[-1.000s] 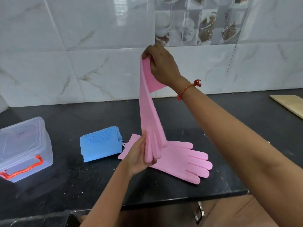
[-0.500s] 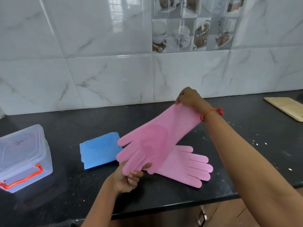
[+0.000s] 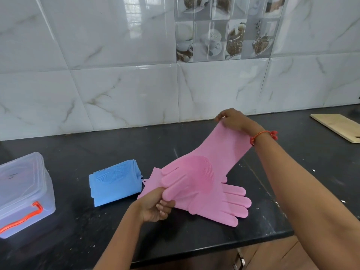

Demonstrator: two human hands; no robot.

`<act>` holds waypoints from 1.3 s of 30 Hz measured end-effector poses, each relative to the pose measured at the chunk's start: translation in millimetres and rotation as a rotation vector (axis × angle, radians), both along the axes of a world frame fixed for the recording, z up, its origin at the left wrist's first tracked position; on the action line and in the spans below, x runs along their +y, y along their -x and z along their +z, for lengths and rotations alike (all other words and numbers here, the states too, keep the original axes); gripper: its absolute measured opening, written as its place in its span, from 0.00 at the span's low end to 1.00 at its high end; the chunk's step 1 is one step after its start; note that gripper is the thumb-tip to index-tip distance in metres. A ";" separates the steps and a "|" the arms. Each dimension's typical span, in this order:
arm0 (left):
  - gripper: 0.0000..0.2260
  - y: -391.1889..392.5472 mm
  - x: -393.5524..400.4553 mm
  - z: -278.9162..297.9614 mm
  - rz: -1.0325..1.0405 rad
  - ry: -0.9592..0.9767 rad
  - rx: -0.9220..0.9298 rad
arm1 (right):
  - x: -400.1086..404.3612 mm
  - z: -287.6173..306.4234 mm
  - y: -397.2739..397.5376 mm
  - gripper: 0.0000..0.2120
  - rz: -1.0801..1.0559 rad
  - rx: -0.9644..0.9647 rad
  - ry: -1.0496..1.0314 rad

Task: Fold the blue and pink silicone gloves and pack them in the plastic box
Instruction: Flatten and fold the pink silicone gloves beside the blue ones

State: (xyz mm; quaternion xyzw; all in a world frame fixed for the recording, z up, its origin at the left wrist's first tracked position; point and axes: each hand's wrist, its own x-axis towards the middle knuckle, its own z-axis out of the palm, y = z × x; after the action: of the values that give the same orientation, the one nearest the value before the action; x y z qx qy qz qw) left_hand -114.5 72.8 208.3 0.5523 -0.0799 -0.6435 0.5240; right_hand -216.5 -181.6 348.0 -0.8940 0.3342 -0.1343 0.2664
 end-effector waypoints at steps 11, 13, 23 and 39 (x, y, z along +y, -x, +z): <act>0.09 -33.1 -21.4 19.9 0.258 0.162 -0.004 | 2.4 37.7 39.8 0.20 0.108 -0.297 -0.032; 0.09 -28.2 -24.5 22.1 0.177 0.147 -0.053 | -1.3 44.1 48.1 0.19 0.095 -0.338 -0.019; 0.35 -39.3 -34.7 17.0 0.248 0.116 -0.055 | -11.2 42.0 57.3 0.16 -0.023 -0.322 -0.208; 0.10 -27.6 -42.6 26.4 -0.420 -0.187 -0.873 | -13.4 54.0 74.5 0.17 0.239 -0.104 0.086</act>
State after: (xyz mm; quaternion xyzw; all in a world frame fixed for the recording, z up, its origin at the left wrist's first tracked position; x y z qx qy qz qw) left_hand -86.9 30.2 234.7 0.7871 -0.3434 -0.4481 0.2486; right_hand -291.0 -195.0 402.0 -0.9299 0.2049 -0.1618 0.2590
